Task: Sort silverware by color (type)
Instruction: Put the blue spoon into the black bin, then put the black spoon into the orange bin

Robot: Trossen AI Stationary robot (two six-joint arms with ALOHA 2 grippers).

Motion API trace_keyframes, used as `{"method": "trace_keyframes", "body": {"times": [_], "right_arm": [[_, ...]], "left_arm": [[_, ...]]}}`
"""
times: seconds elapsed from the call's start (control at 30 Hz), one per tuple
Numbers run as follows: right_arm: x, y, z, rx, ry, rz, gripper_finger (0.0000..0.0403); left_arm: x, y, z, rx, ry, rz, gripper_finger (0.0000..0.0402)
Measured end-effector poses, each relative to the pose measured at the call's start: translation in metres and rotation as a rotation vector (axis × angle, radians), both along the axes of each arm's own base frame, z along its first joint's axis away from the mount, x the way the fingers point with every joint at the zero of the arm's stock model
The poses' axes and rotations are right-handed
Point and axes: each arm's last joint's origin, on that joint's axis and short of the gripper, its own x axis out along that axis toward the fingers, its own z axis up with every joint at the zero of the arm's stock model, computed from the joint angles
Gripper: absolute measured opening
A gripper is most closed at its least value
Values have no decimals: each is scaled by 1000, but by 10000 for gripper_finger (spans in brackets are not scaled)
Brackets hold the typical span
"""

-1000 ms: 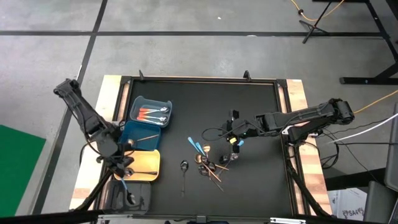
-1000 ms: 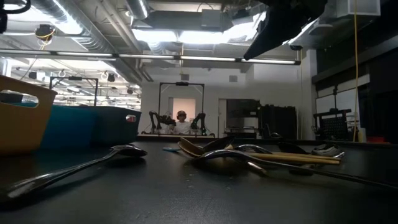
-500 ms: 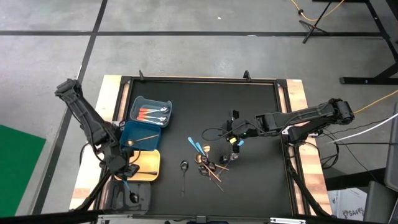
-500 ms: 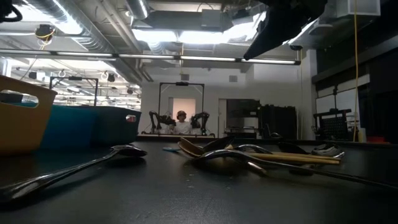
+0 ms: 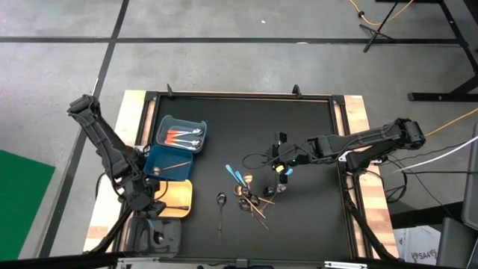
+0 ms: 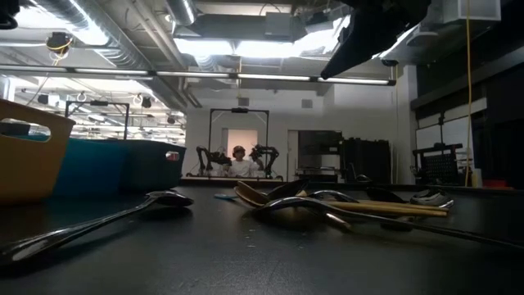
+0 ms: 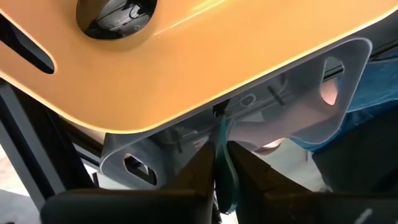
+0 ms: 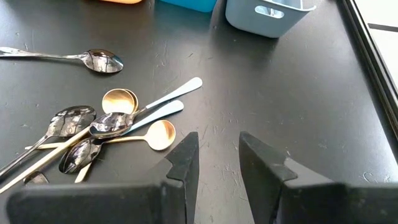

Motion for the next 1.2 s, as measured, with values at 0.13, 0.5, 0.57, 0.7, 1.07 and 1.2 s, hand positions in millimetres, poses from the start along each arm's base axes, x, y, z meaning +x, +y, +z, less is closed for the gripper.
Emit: {"method": "trace_keyframes", "body": {"times": [0.13, 0.5, 0.57, 0.7, 1.07, 1.2], "right_arm": [[0, 0, 0, 0, 0, 0, 103], [0, 0, 0, 0, 0, 0, 103], [0, 0, 0, 0, 0, 0, 103], [0, 0, 0, 0, 0, 0, 103], [0, 0, 0, 0, 0, 0, 103], [0, 0, 0, 0, 0, 0, 103]], "left_arm": [[-1, 0, 0, -13, 17, -11, 51], [-2, -1, 1, -42, 55, -39, 95], [-2, -1, 1, -42, 55, -39, 97], [-2, -1, 0, -37, 49, -34, 97], [2, -4, 4, -61, -20, -11, 98], [7, -9, 9, -121, -79, -7, 98]]}}
